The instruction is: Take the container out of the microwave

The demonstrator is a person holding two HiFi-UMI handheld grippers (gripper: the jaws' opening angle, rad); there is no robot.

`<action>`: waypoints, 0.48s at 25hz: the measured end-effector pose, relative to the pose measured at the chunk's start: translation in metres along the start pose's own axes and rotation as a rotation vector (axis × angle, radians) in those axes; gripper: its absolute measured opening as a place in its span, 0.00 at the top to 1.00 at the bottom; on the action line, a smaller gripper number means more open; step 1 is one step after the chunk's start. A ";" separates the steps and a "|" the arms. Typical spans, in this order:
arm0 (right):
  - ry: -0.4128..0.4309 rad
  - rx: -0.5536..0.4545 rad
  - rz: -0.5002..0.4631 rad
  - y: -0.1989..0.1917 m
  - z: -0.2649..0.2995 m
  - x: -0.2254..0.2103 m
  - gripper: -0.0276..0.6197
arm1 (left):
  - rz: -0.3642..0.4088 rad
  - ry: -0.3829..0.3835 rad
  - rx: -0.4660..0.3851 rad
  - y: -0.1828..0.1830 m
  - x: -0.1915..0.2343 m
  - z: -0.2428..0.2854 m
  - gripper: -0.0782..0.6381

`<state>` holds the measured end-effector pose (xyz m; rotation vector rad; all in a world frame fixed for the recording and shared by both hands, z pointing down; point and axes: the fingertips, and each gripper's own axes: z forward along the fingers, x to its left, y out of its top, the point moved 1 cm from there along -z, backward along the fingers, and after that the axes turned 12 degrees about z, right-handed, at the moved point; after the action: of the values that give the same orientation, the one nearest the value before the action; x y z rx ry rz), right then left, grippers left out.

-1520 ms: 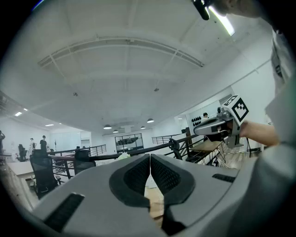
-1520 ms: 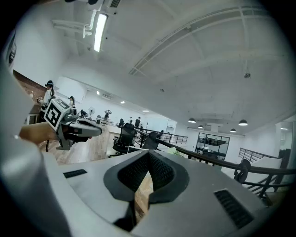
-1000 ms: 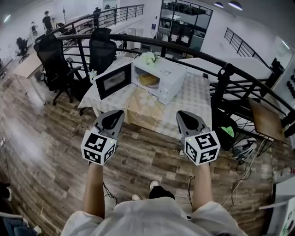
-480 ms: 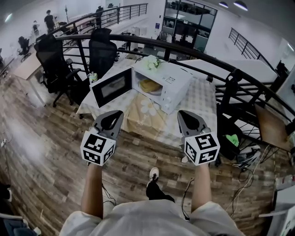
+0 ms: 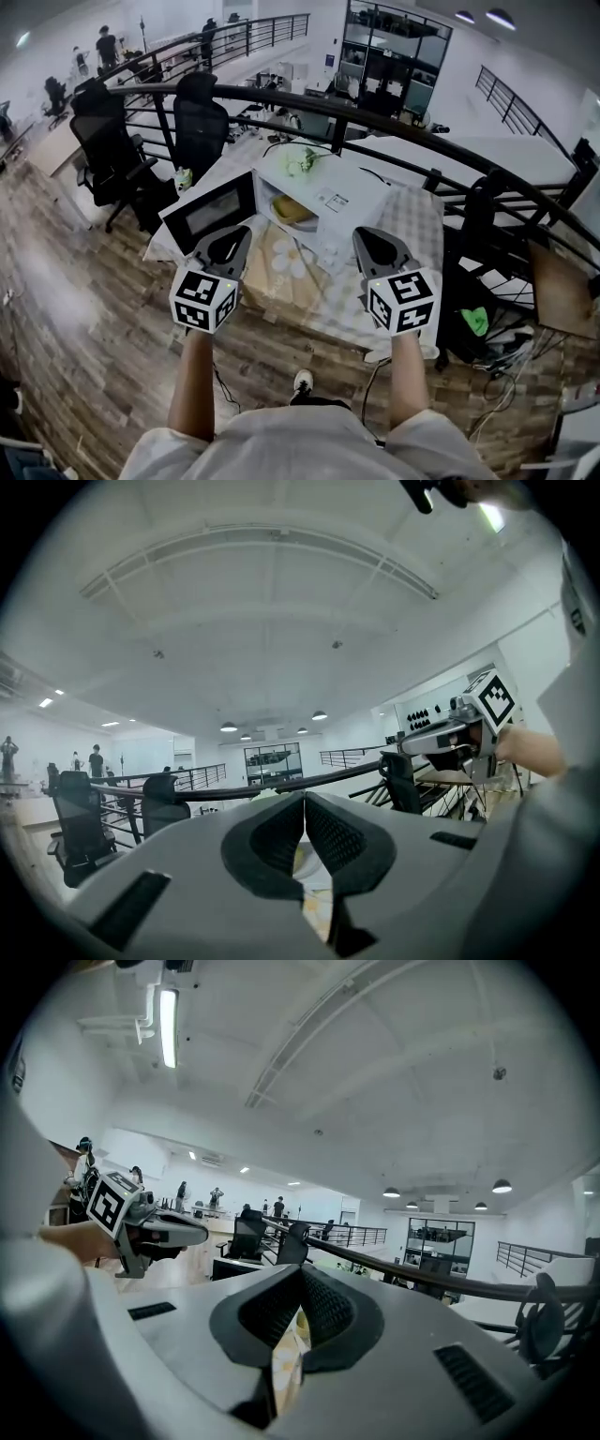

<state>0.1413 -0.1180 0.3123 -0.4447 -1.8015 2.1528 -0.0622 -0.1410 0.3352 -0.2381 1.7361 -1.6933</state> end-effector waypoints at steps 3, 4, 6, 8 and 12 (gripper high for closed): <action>0.011 0.013 -0.008 0.011 0.035 -0.036 0.94 | -0.006 0.007 0.004 0.007 0.015 0.049 0.86; 0.011 0.016 -0.011 0.008 0.045 -0.046 0.94 | -0.004 0.005 0.003 0.003 0.016 0.063 0.86; 0.008 0.020 -0.014 0.001 0.062 -0.063 0.94 | 0.001 -0.005 0.008 -0.008 0.016 0.087 0.86; 0.004 0.028 -0.010 -0.008 0.074 -0.073 0.94 | 0.010 -0.020 0.031 -0.021 0.015 0.105 0.86; -0.012 0.056 -0.001 -0.028 0.084 -0.086 0.94 | 0.025 -0.052 0.101 -0.048 0.009 0.127 0.86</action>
<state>0.1853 -0.2238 0.3572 -0.4184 -1.7425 2.2045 -0.0106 -0.2554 0.3888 -0.2115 1.6041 -1.7358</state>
